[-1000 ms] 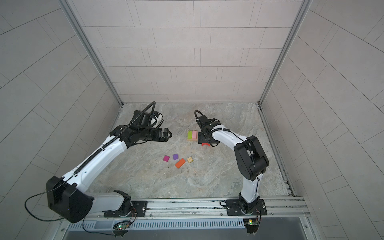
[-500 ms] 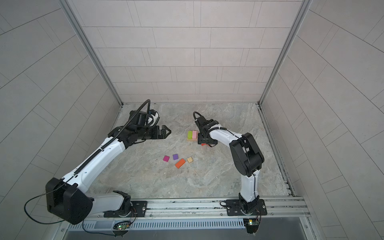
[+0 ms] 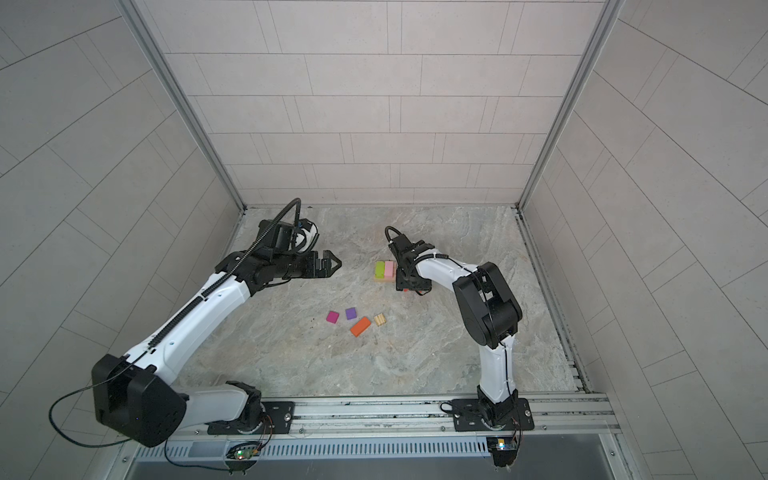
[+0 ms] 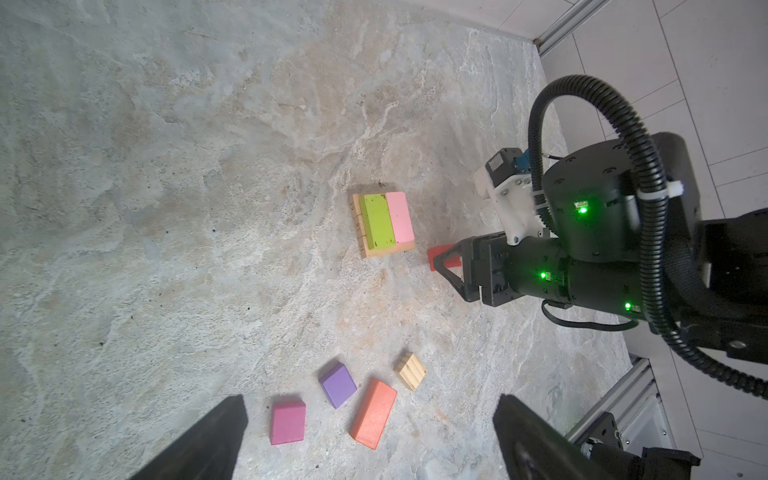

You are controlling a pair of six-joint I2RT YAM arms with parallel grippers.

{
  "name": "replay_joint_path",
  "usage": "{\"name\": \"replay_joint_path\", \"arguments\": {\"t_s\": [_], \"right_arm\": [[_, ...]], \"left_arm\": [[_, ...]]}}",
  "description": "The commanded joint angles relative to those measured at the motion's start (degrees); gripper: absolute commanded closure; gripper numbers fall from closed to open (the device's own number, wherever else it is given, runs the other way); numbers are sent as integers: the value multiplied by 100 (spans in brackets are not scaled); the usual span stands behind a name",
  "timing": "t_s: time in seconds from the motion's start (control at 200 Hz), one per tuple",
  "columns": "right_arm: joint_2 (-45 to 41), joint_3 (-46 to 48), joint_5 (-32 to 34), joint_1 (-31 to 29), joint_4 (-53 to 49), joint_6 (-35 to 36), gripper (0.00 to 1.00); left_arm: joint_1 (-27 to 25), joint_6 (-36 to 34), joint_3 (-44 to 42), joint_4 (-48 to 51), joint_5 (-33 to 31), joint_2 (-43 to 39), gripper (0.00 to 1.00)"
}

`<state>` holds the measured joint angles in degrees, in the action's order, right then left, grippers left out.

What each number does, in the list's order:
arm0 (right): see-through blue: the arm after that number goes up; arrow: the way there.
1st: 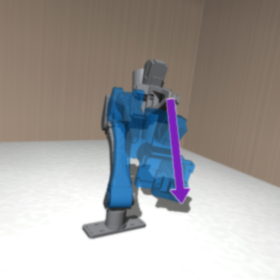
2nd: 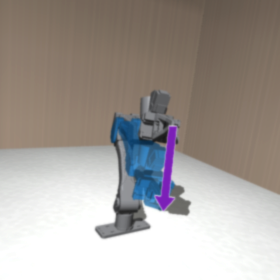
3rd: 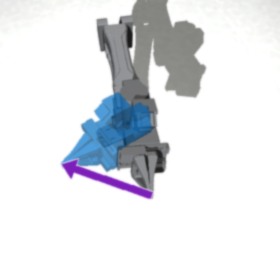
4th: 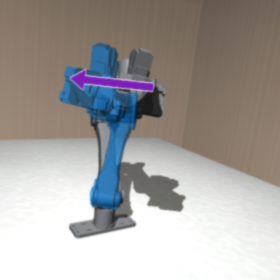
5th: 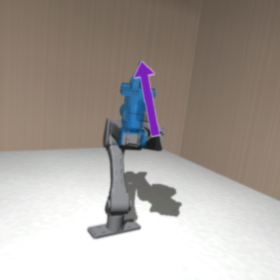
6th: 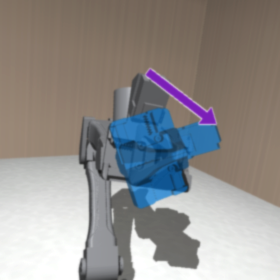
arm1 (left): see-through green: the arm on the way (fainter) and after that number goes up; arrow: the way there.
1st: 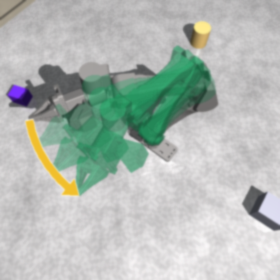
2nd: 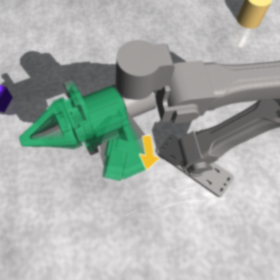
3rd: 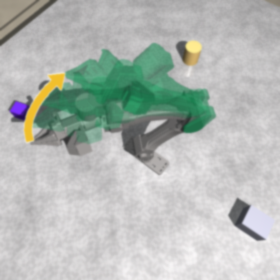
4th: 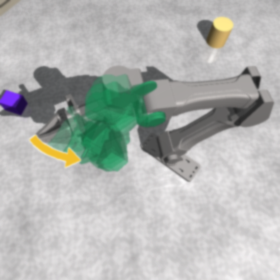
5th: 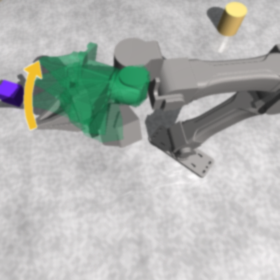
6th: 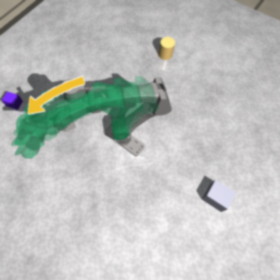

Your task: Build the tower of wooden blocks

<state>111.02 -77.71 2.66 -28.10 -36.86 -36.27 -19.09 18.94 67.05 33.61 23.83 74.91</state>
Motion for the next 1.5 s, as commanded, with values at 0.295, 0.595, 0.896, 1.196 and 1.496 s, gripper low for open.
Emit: {"name": "replay_joint_path", "arguments": {"t_s": [0.295, 0.595, 0.896, 1.196, 1.496], "right_arm": [[-18, -209, 131, -20, -154, -11, 53], [-411, -333, 191, -29, -346, -117, 69], [-485, -888, 341, -156, -731, -195, 69], [-174, -1627, 491, -362, -994, -360, 68], [374, -2316, 622, -559, -1224, -586, 68]], "left_arm": [[219, -216, 2, 216, 51, 116, 0], [380, -172, -113, 86, 183, 32, 0], [379, -139, -128, 120, 209, 49, 0], [377, -158, -113, 203, 262, 157, 0], [378, -153, -107, 198, 253, 129, 0]]}}
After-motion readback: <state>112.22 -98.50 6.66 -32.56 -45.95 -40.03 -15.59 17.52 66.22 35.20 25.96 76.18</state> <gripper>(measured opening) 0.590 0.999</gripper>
